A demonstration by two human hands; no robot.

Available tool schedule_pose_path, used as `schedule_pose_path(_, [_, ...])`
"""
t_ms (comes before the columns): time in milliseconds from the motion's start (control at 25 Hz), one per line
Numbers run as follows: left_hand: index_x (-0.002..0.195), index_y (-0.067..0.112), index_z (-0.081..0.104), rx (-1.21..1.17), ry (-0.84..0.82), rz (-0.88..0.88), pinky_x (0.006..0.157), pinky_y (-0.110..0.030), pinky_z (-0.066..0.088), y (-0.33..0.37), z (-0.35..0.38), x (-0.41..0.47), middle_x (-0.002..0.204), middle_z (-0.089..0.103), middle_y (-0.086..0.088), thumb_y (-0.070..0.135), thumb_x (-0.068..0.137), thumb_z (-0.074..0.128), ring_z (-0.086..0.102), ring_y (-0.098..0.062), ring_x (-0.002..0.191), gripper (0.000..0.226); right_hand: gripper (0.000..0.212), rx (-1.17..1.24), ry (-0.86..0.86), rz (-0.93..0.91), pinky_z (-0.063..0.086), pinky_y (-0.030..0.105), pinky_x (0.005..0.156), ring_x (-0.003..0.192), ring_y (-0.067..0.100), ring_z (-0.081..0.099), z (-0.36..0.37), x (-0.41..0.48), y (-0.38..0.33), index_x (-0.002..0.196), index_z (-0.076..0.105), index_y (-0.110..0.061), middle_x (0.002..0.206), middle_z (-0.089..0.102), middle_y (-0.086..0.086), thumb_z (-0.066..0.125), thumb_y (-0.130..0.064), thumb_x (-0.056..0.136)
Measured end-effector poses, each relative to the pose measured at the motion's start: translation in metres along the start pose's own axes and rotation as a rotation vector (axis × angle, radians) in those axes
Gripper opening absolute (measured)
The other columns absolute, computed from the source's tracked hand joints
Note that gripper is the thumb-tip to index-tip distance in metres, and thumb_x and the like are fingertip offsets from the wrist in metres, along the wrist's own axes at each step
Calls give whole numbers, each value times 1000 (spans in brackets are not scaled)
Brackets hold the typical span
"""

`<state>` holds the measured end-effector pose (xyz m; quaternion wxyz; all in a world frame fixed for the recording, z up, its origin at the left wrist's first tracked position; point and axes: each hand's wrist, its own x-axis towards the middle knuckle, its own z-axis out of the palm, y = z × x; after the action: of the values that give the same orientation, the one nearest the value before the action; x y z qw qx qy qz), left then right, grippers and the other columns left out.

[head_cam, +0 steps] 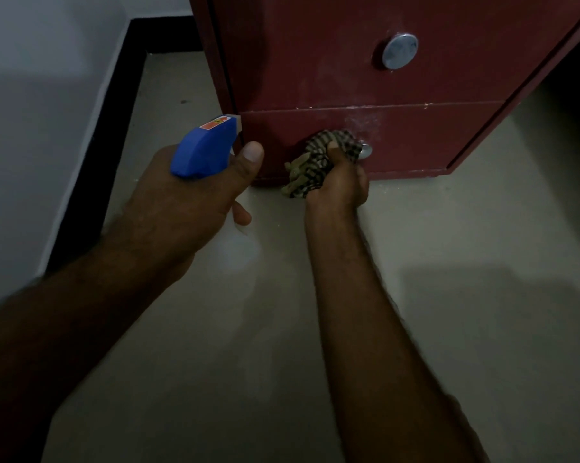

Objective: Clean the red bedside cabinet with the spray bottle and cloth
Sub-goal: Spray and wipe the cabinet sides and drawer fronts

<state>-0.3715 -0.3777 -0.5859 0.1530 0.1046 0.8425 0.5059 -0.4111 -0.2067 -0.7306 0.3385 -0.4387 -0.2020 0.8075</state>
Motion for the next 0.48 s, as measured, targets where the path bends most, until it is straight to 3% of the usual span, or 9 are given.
schedule_pose_path(160, [87,40,47,-9,-6,25,70,-25,48,-2,3,3,79,65,3,55,85,56,68,-14,69,18,38,11,-11,25,66,50,77,96,36,76,0,-1,-4,120,70,1,111,76,19,80,4,83])
schedule_pose_path(280, [89,39,47,-6,-11,30,76,-30,52,-4,4,4,81,66,0,55,84,56,70,-19,72,19,55,43,-48,-48,66,46,77,98,31,75,10,-6,-16,131,64,-6,116,74,13,84,3,81])
schedule_pose_path(480, [91,34,51,17,-15,11,67,-22,45,-5,6,3,80,67,1,60,78,55,68,-7,63,29,50,23,4,-49,66,52,75,96,33,76,10,-10,-9,124,67,-3,116,75,16,85,4,78])
